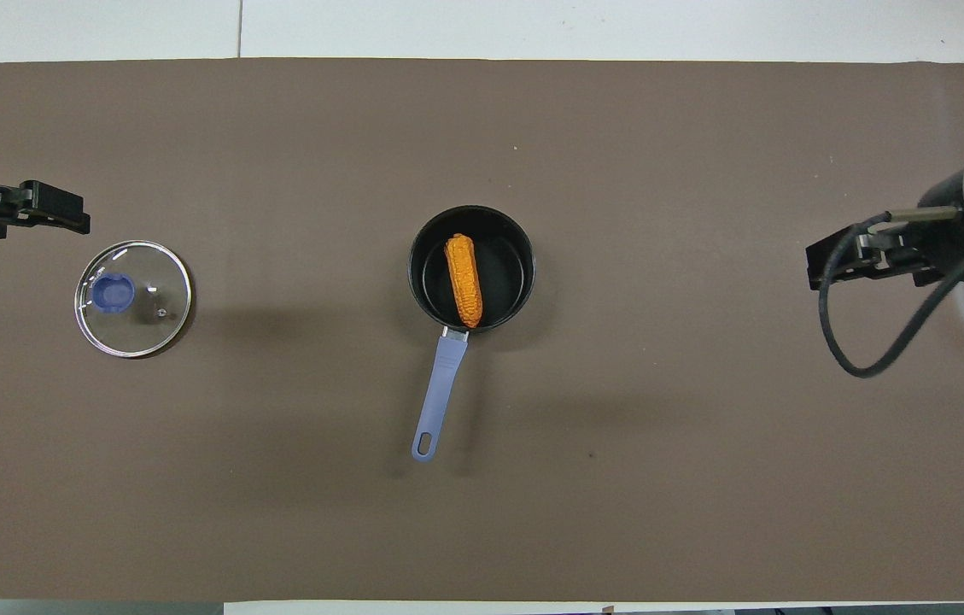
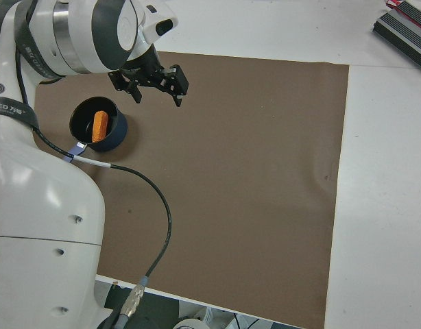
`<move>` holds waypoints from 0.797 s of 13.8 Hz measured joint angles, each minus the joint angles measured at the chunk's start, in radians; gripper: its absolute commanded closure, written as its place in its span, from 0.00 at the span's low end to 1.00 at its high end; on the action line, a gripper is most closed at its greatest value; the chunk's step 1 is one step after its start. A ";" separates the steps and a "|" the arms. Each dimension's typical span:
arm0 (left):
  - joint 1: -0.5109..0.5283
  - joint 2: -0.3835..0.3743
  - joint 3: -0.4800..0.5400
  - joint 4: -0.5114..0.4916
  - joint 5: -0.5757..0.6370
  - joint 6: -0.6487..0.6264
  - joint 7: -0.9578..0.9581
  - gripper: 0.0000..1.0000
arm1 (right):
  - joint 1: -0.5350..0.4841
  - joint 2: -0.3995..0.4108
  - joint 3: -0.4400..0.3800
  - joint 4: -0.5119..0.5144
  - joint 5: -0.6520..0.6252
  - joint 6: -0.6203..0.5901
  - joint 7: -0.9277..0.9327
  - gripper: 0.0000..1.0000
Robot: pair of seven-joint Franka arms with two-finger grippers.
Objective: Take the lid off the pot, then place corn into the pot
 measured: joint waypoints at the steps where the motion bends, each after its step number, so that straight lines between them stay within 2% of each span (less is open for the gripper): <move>1: -0.003 -0.026 0.000 0.001 0.000 -0.037 -0.002 0.00 | -0.033 -0.019 0.000 -0.034 -0.001 0.008 -0.042 0.00; 3: -0.007 -0.074 0.000 0.001 0.000 -0.103 -0.004 0.00 | -0.104 -0.033 0.000 -0.091 -0.001 0.079 -0.149 0.00; 5: -0.015 -0.112 0.000 0.001 0.000 -0.161 -0.004 0.00 | -0.156 -0.033 -0.001 -0.117 -0.001 0.097 -0.207 0.00; 8: -0.064 -0.148 0.008 -0.026 0.000 -0.195 -0.029 0.00 | -0.156 -0.037 0.004 -0.119 -0.001 0.098 -0.213 0.00; 11: -0.162 -0.161 0.073 -0.072 0.001 -0.176 -0.056 0.00 | -0.153 -0.039 0.010 -0.119 -0.016 0.100 -0.213 0.00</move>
